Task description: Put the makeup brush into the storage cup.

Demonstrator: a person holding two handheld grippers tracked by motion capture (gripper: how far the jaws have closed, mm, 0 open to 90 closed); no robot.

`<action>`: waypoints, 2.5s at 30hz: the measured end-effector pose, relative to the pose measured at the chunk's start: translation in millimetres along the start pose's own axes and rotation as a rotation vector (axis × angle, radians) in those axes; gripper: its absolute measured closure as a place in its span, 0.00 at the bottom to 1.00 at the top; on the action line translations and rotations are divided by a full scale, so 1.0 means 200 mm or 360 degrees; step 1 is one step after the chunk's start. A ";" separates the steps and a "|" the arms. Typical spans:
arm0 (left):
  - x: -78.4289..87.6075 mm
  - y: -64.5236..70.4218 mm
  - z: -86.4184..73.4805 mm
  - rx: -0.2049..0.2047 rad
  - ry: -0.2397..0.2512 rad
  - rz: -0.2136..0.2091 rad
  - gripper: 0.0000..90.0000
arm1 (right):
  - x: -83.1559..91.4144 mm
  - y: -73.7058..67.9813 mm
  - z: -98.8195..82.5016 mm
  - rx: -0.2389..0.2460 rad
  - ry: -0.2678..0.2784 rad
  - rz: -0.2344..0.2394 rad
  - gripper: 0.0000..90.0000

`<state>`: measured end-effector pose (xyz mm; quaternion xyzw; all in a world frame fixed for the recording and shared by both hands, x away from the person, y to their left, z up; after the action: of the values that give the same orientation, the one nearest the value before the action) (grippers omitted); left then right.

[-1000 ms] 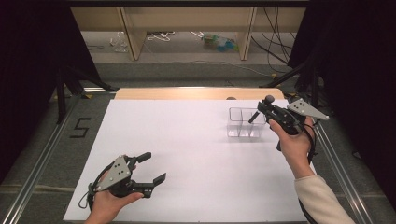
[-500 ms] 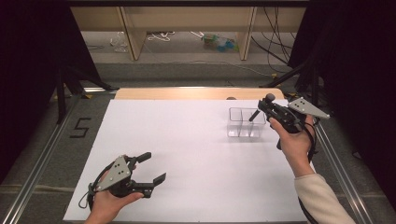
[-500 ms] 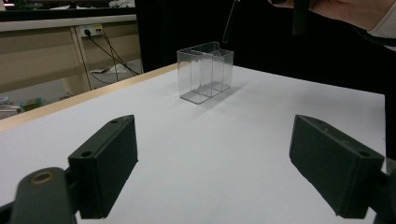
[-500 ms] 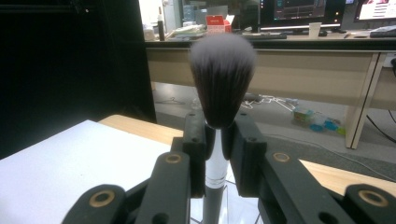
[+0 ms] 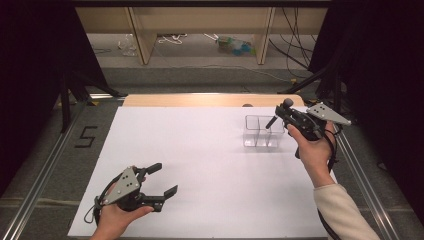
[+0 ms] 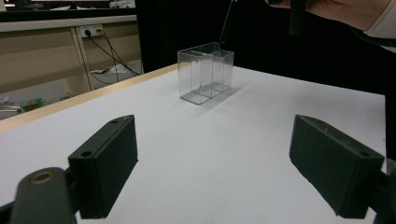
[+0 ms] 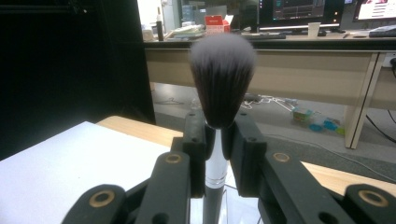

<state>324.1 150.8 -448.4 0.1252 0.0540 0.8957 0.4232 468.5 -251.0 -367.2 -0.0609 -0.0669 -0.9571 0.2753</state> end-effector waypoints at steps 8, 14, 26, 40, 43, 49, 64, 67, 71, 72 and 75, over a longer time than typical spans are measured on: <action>0.00 0.00 0.00 -0.0012 0.0006 -0.0002 0.17 | -0.03 0.00 0.00 -0.0007 0.0015 -0.0009 0.87; 0.00 0.00 0.00 -0.0001 0.0006 -0.0002 0.17 | -0.03 0.01 -0.01 0.0000 -0.0008 -0.0015 0.87; 0.00 0.00 0.01 -0.0010 0.0009 -0.0003 0.17 | -0.04 0.03 -0.01 0.0001 -0.0011 -0.0038 0.87; 0.00 0.00 0.01 -0.0010 0.0010 -0.0001 0.17 | -0.05 0.04 -0.01 0.0007 -0.0022 -0.0052 0.87; 0.00 0.00 0.01 -0.0018 0.0011 -0.0005 0.17 | -0.06 0.04 -0.01 0.0004 -0.0007 -0.0060 0.87; 0.00 0.00 0.01 0.0020 0.0028 -0.0004 0.17 | -0.06 0.04 -0.01 0.0008 -0.0027 -0.0054 0.87; 0.00 0.00 0.01 -0.0027 0.0024 -0.0020 0.17 | -0.08 0.05 -0.02 0.0025 -0.0038 -0.0080 0.87; 0.00 0.00 0.01 -0.0029 0.0010 -0.0009 0.17 | -0.09 0.06 -0.02 0.0022 -0.0016 -0.0088 0.87; 0.00 0.00 0.01 -0.0028 0.0011 -0.0009 0.17 | -0.10 0.06 -0.02 0.0027 -0.0034 -0.0082 0.87; 0.00 0.00 0.01 -0.0028 0.0011 -0.0008 0.17 | -0.10 0.06 -0.02 0.0028 -0.0037 -0.0082 0.87; 0.00 0.00 0.01 -0.0009 0.0019 -0.0008 0.17 | -0.11 0.06 -0.02 0.0026 -0.0047 -0.0084 0.87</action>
<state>324.0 150.8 -446.6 0.1183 0.0543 0.8955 0.4256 492.2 -250.3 -373.8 -0.0710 -0.0804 -0.9625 0.2493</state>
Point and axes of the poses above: each handheld gripper's, and its own axes: x roughly backward along the jaws, z roughly out of its top, y roughly to its right, the point moved 5 cm from there along -x, roughly forward along the jaws, and after that the axes turned 10 degrees about x, right-handed, at the moved point
